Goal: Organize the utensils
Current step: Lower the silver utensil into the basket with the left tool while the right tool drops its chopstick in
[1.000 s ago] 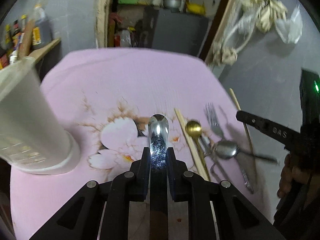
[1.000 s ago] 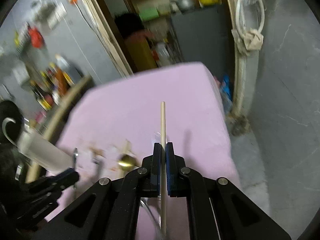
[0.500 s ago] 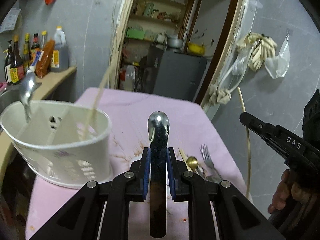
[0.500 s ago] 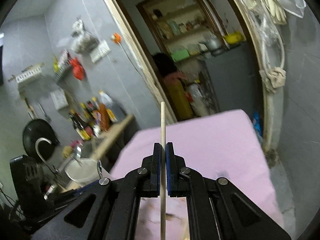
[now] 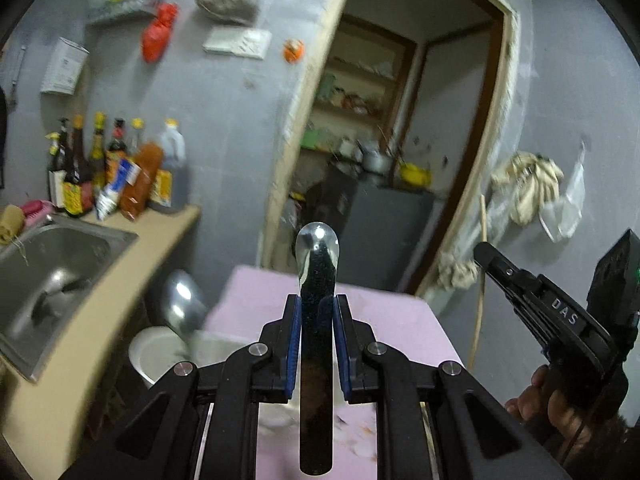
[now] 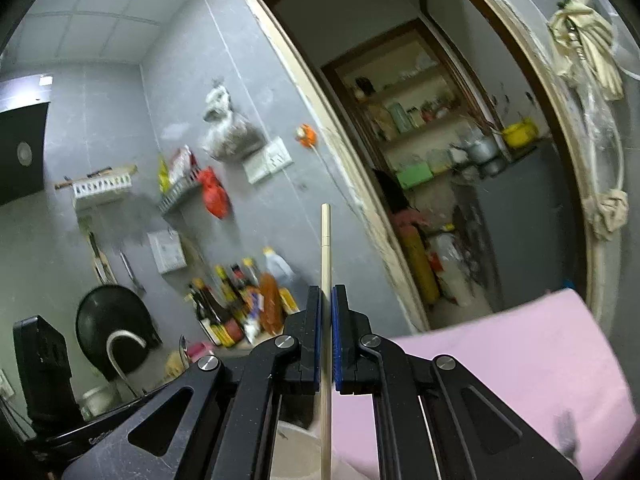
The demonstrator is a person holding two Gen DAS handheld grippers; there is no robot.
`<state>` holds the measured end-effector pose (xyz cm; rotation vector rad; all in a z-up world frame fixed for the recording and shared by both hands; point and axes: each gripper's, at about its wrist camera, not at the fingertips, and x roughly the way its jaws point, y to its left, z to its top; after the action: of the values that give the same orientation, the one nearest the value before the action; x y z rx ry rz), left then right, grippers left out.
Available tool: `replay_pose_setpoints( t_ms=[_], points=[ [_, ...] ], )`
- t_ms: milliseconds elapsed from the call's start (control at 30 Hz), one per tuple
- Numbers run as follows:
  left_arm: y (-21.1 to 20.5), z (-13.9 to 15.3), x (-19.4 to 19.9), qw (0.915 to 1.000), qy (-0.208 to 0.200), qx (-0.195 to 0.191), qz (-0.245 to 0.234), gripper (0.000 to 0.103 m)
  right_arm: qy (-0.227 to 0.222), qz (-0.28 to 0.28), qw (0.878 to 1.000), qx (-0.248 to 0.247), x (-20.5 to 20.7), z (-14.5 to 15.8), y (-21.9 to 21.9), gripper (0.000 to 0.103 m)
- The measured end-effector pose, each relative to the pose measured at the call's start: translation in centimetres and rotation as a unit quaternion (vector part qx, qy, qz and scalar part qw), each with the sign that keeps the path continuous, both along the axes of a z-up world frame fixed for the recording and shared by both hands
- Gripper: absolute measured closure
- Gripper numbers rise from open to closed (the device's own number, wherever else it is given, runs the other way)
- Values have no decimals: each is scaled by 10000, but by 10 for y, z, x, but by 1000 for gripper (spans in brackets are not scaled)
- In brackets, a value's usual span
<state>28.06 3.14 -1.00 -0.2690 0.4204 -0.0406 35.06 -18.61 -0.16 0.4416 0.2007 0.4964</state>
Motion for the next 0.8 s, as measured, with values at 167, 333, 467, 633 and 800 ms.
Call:
replay_pose_setpoints(
  t_ms=[167, 333, 467, 633, 800],
  points=[
    [53, 10, 8, 9984, -306, -136, 453, 88, -227, 30, 9997, 104, 6, 7, 38, 99],
    [93, -1, 20, 9951, -382, -410, 820, 88, -152, -243, 9995, 153, 18, -7, 57, 99],
    [103, -15, 30, 9940, -344, -477, 922, 88, -57, -402, 9991, 85, 27, -19, 65, 99],
    [103, -34, 35, 9943, -206, -466, 942, 88, 93, -468, 9988, -72, 32, -35, 71, 99],
    [98, -46, 38, 9946, -109, -479, 914, 88, 164, -385, 9990, -159, 33, -43, 73, 99]
  ],
)
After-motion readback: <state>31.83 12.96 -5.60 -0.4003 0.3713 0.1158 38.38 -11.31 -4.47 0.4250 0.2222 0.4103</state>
